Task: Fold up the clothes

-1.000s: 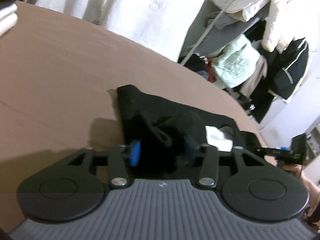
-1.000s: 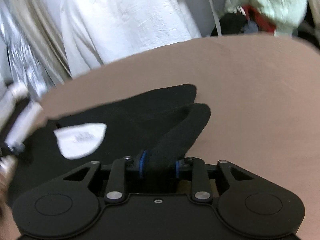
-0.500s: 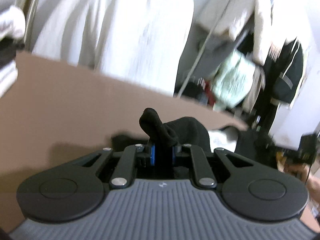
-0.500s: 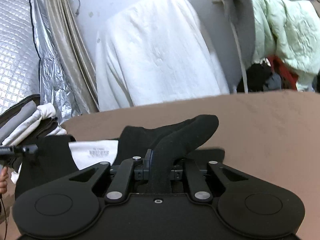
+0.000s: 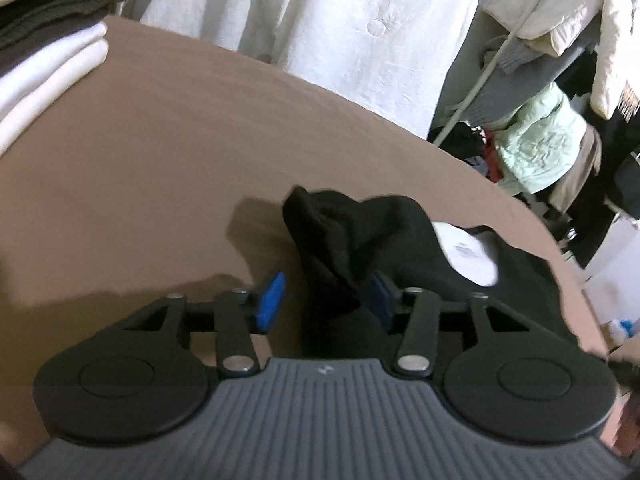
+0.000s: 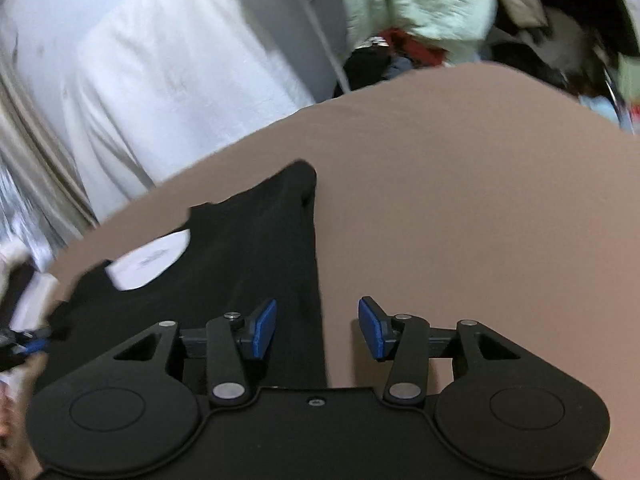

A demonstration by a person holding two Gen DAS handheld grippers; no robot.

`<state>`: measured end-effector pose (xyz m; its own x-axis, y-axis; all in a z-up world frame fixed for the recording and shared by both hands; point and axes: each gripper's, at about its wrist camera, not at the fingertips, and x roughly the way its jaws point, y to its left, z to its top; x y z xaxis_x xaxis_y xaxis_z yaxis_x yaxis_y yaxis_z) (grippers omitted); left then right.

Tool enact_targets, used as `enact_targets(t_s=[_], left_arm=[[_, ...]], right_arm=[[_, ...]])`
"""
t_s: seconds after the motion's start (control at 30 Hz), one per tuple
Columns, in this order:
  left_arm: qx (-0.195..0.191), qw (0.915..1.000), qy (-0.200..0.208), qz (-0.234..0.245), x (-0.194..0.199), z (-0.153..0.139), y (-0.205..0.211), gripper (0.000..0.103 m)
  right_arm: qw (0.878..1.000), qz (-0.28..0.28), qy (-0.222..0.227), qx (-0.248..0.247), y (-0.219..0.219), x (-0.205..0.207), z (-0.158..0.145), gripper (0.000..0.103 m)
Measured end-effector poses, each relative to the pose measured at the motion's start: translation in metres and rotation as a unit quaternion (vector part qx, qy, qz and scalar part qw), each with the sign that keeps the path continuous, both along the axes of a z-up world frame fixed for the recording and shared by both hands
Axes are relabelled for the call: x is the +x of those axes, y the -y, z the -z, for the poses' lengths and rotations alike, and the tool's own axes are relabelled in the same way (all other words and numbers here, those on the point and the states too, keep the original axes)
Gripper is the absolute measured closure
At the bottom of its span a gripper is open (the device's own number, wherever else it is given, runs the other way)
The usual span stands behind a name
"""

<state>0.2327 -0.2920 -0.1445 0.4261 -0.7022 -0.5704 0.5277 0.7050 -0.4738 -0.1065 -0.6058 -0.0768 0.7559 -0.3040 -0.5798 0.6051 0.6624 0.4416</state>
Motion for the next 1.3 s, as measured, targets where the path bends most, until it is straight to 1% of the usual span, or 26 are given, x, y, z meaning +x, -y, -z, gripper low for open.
enact_targets(t_s=[0.03, 0.1, 0.17, 0.27, 0.33, 0.37, 0.43, 0.5, 0.53, 0.67, 0.73, 0.8, 0.87, 0.97, 1.13, 1.3], left_arm=[[-0.002, 1.0000, -0.008, 0.003, -0.005, -0.002, -0.002, 0.053], [-0.001, 0.9998, -0.013, 0.012, -0.017, -0.005, 0.000, 0.052], [0.013, 0.9997, -0.012, 0.016, -0.028, -0.005, 0.005, 0.051], [0.042, 0.9990, -0.004, 0.015, -0.048, -0.004, 0.010, 0.051], [0.053, 0.9985, -0.001, 0.012, -0.058, -0.005, 0.012, 0.050], [0.056, 0.9984, -0.001, 0.010, -0.062, -0.006, 0.012, 0.047], [0.048, 0.9988, -0.011, 0.002, -0.069, -0.007, 0.009, 0.046], [0.037, 0.9991, -0.023, 0.000, -0.073, -0.006, 0.007, 0.043], [0.038, 0.9989, -0.027, 0.003, -0.075, -0.005, 0.008, 0.043], [0.065, 0.9973, -0.030, 0.018, -0.077, -0.002, 0.017, 0.043], [0.068, 0.9970, -0.031, 0.017, -0.078, -0.002, 0.018, 0.043], [0.072, 0.9966, -0.034, 0.020, -0.080, -0.003, 0.018, 0.043], [0.071, 0.9968, -0.032, 0.017, -0.082, -0.005, 0.016, 0.043], [0.063, 0.9975, -0.030, 0.010, -0.085, -0.006, 0.012, 0.039], [0.063, 0.9974, -0.033, 0.010, -0.087, -0.006, 0.011, 0.039], [0.055, 0.9977, -0.036, 0.016, -0.090, -0.008, 0.010, 0.039]], right_arm=[[1.000, 0.006, 0.021, 0.016, -0.009, -0.017, 0.007, 0.048], [0.997, 0.017, 0.052, 0.052, -0.023, -0.038, 0.025, 0.048], [0.994, 0.017, 0.063, 0.085, -0.030, -0.040, 0.041, 0.047], [0.994, 0.021, 0.066, 0.085, -0.038, -0.037, 0.040, 0.047], [0.993, 0.013, 0.066, 0.092, -0.040, -0.034, 0.035, 0.047], [0.993, 0.009, 0.065, 0.095, -0.041, -0.033, 0.033, 0.046], [0.994, 0.008, 0.063, 0.090, -0.042, -0.034, 0.030, 0.044], [0.993, 0.006, 0.061, 0.098, -0.043, -0.034, 0.033, 0.044], [0.993, 0.005, 0.061, 0.103, -0.044, -0.035, 0.036, 0.044], [0.994, -0.006, 0.058, 0.093, -0.052, -0.036, 0.041, 0.043], [0.995, -0.012, 0.049, 0.085, -0.054, -0.034, 0.041, 0.043], [0.994, -0.022, 0.051, 0.091, -0.057, -0.032, 0.039, 0.043], [0.992, -0.032, 0.059, 0.107, -0.059, -0.031, 0.039, 0.043], [0.990, -0.037, 0.063, 0.121, -0.066, -0.030, 0.043, 0.043], [0.992, -0.047, 0.048, 0.108, -0.074, -0.026, 0.040, 0.042], [0.987, -0.035, 0.071, 0.138, -0.064, -0.025, 0.044, 0.042]])
